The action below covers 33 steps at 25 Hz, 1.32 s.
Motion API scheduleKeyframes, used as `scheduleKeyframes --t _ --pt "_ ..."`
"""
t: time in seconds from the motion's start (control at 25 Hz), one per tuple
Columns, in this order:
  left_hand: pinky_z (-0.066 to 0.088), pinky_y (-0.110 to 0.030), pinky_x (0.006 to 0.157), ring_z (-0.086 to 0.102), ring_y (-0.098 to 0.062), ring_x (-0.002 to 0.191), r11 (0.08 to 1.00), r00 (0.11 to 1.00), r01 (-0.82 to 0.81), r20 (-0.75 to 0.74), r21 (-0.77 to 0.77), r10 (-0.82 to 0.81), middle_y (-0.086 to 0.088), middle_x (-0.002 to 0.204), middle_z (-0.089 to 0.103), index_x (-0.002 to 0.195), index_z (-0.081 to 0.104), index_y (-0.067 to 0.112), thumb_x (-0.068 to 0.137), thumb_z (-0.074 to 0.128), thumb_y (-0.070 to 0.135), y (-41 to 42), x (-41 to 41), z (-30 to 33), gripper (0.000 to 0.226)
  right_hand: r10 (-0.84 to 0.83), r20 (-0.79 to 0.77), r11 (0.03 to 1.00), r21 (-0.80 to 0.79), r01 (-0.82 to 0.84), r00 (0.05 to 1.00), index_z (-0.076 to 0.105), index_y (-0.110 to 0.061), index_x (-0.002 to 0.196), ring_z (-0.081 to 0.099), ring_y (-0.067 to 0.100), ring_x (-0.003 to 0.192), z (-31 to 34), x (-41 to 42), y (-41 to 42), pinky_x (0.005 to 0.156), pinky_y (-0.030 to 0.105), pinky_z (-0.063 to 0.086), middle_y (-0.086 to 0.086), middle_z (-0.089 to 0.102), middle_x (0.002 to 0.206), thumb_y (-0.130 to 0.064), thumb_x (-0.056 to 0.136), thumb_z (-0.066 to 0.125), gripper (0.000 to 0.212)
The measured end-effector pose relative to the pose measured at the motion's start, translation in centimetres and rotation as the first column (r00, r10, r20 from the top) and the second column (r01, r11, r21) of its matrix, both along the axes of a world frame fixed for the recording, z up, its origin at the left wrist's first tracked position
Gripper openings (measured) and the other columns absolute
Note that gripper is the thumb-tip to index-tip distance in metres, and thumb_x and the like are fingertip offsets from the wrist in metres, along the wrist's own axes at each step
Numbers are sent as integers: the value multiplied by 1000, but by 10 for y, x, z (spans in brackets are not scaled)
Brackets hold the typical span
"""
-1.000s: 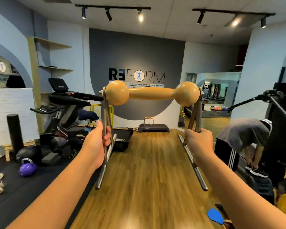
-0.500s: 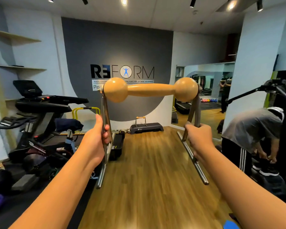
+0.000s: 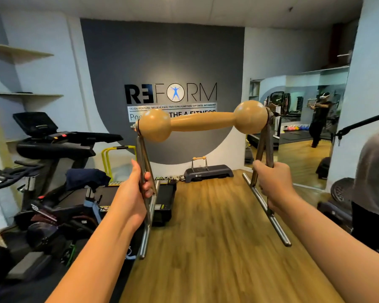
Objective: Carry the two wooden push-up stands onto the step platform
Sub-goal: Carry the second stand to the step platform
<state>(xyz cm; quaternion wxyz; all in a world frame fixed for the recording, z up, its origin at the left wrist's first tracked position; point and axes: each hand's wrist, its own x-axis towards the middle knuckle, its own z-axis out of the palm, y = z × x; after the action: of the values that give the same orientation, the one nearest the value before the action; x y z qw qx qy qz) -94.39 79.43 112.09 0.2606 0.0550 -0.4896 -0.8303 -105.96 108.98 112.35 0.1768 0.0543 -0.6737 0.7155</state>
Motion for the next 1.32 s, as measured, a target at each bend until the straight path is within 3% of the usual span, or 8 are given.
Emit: scheduleKeyframes --t 0.24,0.48,0.64,0.84,0.96,1.08,1.32 --pt "28 -17 41 34 -3 47 997 999 -48 -16 54 49 9 65 51 95 58 24 103 49 50 -47 -165 -6 29 6 38 999 42 -7 999 47 -20 58 33 25 61 -2 -172 -55 62 42 29 3 35 56 -25 75 64 25" --pt "28 -16 41 36 -3 46 998 999 -55 6 33 54 9 64 53 106 60 22 103 50 51 -114 -339 -11 31 -73 101 997 24 71 992 59 -14 67 45 24 59 -14 -336 -126 58 40 39 -2 46 53 -30 75 65 19" --pt "30 -16 40 36 -4 47 999 1000 30 -10 18 -30 9 63 52 94 54 22 104 48 50 -175 -461 -8 31 -85 126 996 22 83 988 61 -13 72 45 22 57 -13 -446 -179 57 40 39 -4 45 48 -35 72 64 22" --pt "29 -16 42 34 -4 48 996 996 85 0 19 -85 11 63 50 93 51 26 104 45 53 -224 -596 -7 30 -121 121 993 33 117 985 61 -12 74 41 22 56 -10 -575 -220 58 40 36 -2 42 55 -34 72 64 22" --pt "28 -16 41 34 -4 47 996 996 90 22 -13 -90 11 62 49 90 51 25 103 44 55 -238 -674 -11 33 -151 140 988 25 149 979 56 -19 69 43 19 54 -17 -646 -238 55 37 37 -6 44 52 -31 71 64 15" --pt "27 -15 39 34 -4 46 997 996 84 21 -2 -83 11 61 49 87 52 25 103 46 54 -242 -745 -21 33 -200 155 980 30 198 967 58 -16 74 48 21 61 -30 -716 -245 58 40 43 3 51 67 -30 69 60 14" --pt "31 -17 38 36 -4 45 999 998 41 52 13 -42 9 62 50 78 62 24 93 55 63 -254 -919 -43 42 -116 129 992 59 109 985 56 -13 81 46 21 59 -37 -897 -252 55 39 40 4 47 66 -33 74 64 23"
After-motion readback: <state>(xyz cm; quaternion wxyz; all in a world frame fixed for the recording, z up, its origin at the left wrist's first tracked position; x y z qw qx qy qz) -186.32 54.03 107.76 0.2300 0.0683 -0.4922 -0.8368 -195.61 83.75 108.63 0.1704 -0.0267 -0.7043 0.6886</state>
